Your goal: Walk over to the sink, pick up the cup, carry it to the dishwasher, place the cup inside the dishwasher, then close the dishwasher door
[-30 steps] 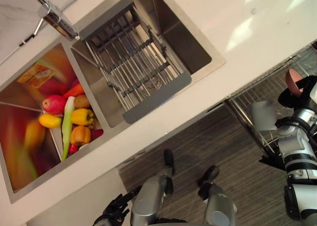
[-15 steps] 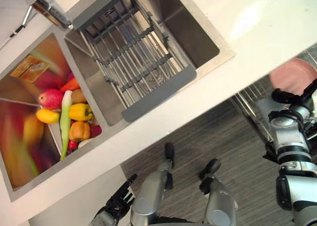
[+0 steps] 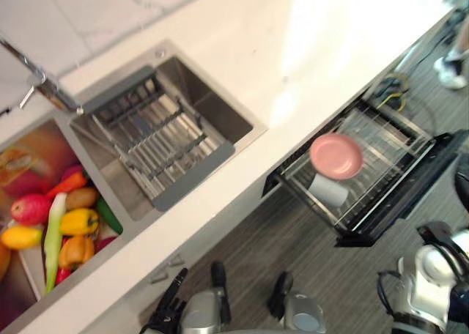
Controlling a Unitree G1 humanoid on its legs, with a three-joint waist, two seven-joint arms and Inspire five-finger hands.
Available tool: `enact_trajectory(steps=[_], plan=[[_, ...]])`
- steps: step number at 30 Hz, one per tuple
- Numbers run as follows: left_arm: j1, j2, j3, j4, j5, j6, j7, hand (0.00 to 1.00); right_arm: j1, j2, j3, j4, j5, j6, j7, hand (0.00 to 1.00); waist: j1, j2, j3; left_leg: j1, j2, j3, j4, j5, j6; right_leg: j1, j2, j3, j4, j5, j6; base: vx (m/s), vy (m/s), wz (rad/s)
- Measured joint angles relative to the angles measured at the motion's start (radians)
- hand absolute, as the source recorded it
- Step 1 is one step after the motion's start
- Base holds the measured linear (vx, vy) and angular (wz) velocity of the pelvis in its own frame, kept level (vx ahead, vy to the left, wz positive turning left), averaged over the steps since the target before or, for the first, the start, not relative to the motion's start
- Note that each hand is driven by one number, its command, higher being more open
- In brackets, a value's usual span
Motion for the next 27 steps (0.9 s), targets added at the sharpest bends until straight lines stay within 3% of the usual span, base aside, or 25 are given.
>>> enact_trajectory(steps=[3,7,10,14,16,22,27], plan=[[0.011,-0.005,0.005,0.004,0.04,0.0,0.02,1.0,0.067,0.074,-0.016,0.104,0.248,-0.041,0.105,1.0,-0.004,0.004,-0.034,0.027,0.022,0.005,0.048,-0.035,-0.01,0.046,0.013,0.001,0.003,-0.022,-0.003,0.0,-0.06,-0.12],[0.023,-0.028,0.006,0.004,0.084,-0.003,0.021,1.0,0.078,0.161,0.009,0.24,0.405,-0.024,0.201,1.0,0.002,0.03,-0.062,0.027,0.04,0.006,0.084,-0.058,-0.009,0.063,0.024,-0.006,0.005,-0.034,-0.01,-0.05,-0.057,-0.02],[0.039,-0.051,-0.002,0.006,0.105,-0.01,0.018,1.0,0.078,0.167,0.098,0.281,0.409,0.016,0.274,1.0,0.01,0.063,-0.083,0.029,0.041,0.003,0.088,-0.058,-0.008,0.076,0.022,-0.018,0.008,-0.033,-0.007,-0.03,-0.011,0.12],[0.05,-0.047,-0.02,0.039,0.135,-0.026,0.008,1.0,0.059,0.153,0.214,0.312,0.39,0.052,0.377,1.0,0.053,0.059,-0.091,0.033,0.047,-0.003,0.079,-0.043,-0.028,0.108,0.019,-0.07,-0.002,-0.032,-0.002,-0.02,-0.026,0.36],[0.09,-0.042,-0.011,0.051,0.151,-0.025,-0.008,1.0,0.002,0.125,0.255,0.414,0.387,0.075,0.427,1.0,0.07,0.046,-0.102,0.031,0.039,-0.018,0.071,-0.037,-0.033,0.125,0.015,-0.096,-0.018,-0.023,0.0,0.03,0.018,0.35],[0.129,-0.014,-0.022,0.128,0.265,-0.066,-0.032,1.0,-0.162,0.025,0.295,0.769,0.314,0.158,0.452,1.0,0.109,0.044,-0.109,0.015,-0.01,-0.071,0.001,0.014,-0.023,0.172,-0.008,-0.211,-0.074,0.006,0.034,0.05,0.039,0.58],[0.139,0.004,-0.049,0.149,0.354,-0.093,-0.052,1.0,-0.287,-0.006,0.334,0.863,0.325,0.2,0.424,1.0,0.142,0.043,-0.101,0.011,-0.041,-0.098,0.0,0.015,-0.023,0.2,-0.025,-0.254,-0.102,0.023,0.055,0.05,0.065,0.28]])
